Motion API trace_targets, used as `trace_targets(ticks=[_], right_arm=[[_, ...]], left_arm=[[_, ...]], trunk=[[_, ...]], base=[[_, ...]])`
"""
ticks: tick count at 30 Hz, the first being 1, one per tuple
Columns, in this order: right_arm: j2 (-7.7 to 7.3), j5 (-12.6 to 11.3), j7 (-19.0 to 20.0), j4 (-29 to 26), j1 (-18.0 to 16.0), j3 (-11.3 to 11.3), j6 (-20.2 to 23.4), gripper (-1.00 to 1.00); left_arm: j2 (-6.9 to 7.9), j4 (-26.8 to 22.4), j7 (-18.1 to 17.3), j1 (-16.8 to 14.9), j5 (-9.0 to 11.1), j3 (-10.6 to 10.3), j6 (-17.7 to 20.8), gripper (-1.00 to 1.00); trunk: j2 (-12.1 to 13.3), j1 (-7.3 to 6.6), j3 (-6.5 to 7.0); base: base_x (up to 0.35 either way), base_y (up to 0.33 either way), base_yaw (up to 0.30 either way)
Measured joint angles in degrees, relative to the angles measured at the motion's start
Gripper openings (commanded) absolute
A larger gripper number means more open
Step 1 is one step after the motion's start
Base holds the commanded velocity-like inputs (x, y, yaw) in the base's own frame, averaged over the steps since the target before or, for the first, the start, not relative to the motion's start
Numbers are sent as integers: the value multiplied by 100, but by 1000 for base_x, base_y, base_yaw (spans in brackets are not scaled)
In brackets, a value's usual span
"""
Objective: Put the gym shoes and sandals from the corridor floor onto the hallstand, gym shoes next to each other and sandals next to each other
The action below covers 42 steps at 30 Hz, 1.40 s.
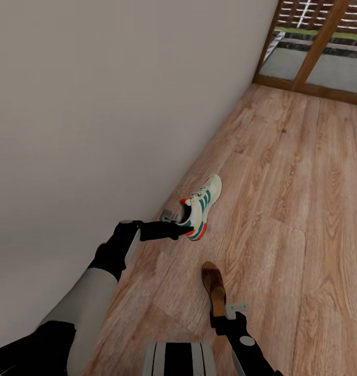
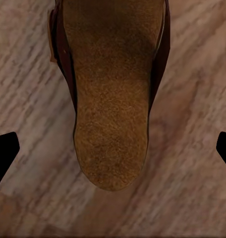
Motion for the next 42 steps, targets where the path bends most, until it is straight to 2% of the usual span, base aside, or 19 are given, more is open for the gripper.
trace_targets(ticks=[22,26,33,42], right_arm=[[1,0,-3,-3,0,0,0,100],[2,0,-5,-2,0,0,0,100],[0,0,-5,-3,0,0,0,100],[-1,0,-1,-8,0,6,0,100]], left_arm=[[21,-48,-1,68,7,3,56,-100],[18,-50,5,67,22,3,50,-100],[22,-49,6,68,11,-5,58,-100],[30,-59,2,64,22,-12,49,-100]], trunk=[[-30,57,-687],[-30,56,-714],[-39,75,-874],[-39,74,-875]], base=[[0,0,0],[0,0,0],[0,0,0],[10,0,0]])
